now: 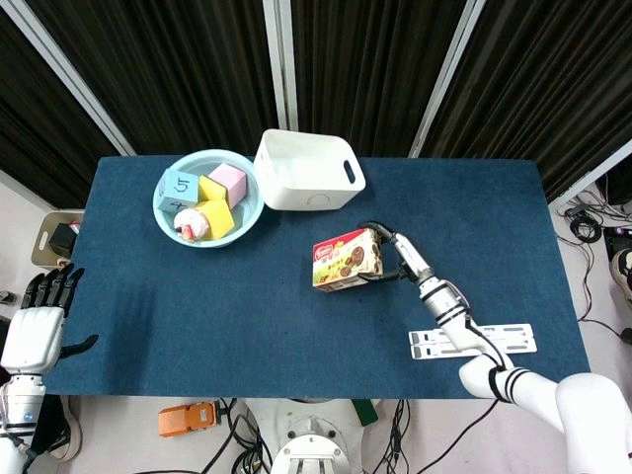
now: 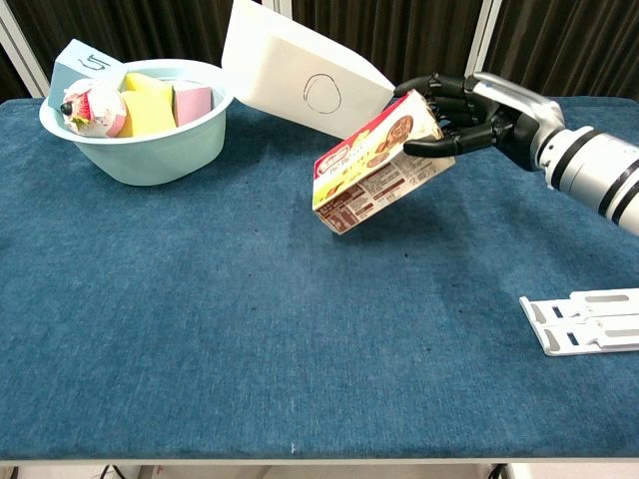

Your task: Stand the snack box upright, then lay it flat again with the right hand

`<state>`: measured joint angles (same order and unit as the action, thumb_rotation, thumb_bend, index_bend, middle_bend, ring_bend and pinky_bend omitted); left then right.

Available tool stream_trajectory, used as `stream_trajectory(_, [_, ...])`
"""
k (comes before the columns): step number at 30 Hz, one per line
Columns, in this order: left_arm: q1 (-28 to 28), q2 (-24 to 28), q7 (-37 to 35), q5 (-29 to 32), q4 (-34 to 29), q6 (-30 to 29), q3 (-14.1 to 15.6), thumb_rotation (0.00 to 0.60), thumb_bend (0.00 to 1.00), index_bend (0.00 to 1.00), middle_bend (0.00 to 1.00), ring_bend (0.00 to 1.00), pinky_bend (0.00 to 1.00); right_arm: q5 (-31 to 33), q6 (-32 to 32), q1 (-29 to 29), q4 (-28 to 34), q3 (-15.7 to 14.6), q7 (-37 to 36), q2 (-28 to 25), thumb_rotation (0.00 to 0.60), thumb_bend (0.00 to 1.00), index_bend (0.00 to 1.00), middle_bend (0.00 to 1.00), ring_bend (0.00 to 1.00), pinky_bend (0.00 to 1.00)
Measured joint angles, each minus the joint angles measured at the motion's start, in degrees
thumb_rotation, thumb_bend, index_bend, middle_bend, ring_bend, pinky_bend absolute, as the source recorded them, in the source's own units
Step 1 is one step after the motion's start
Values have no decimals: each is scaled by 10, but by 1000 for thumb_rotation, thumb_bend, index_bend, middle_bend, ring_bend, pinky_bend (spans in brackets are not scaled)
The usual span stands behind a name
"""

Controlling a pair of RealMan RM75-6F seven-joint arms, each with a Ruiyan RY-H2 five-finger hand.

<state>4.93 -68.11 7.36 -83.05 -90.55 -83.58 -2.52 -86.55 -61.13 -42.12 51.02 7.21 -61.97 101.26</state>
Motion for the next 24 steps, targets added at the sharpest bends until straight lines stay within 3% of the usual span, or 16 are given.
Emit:
stream_trajectory(3, [2,-1,1,1,0,2,-1,600,0,0,0,0,0,-9,-5,4,-33,-10,-25,15,598,350,374,444,315,313])
stream_trajectory(5, [3,-2,1,1,0,4,0,600,0,0,0,0,0,-13,-4,7,-42,-19,-36,17,600,351,282,388,230,228])
stream_trajectory(8, [5,-2,2,1,0,6,-1,600,0,0,0,0,0,-20,7,10,-46,-34,-41,11,600,350,74,236,79,70])
stream_trajectory(10, [5,-3,1,1,1,6,-1,600,0,0,0,0,0,-24,14,13,-42,-43,-39,0,600,351,0,78,6,4])
stream_trajectory(13, [7,-3,1,2,2,8,-2,600,0,0,0,0,0,-26,20,20,-26,-54,-31,-19,600,351,0,0,0,0])
stream_trajectory(24, [14,-6,-1,-5,3,7,-5,600,0,0,0,0,0,-23,36,41,88,-76,78,-121,600,348,0,0,0,0])
